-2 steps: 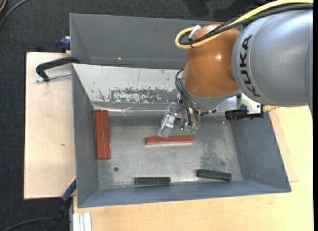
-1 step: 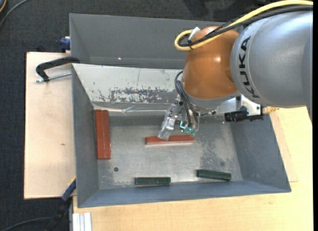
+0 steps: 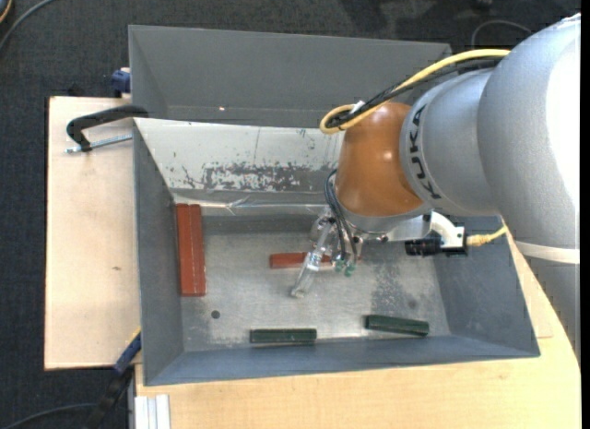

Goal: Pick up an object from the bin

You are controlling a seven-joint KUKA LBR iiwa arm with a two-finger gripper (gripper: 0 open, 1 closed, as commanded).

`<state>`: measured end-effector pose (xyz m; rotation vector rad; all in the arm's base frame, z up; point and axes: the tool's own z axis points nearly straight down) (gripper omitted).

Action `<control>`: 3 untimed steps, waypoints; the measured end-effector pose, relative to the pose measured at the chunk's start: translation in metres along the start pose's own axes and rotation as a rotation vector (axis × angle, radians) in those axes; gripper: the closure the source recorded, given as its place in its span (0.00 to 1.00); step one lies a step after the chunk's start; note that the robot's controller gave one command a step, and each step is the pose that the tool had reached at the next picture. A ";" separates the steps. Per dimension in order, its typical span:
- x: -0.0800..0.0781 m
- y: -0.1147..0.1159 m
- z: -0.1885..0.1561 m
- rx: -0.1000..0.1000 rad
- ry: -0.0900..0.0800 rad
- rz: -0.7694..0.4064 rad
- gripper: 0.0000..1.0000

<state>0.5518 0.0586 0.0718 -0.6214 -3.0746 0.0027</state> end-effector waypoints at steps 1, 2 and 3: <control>-0.001 0.002 -0.005 -0.004 -0.005 -0.002 1.00; 0.013 0.039 -0.112 -0.011 -0.014 -0.026 1.00; 0.039 0.091 -0.176 -0.013 -0.011 0.039 1.00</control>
Offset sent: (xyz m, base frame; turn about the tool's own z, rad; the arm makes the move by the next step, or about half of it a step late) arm 0.0000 0.0000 0.0000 0.0000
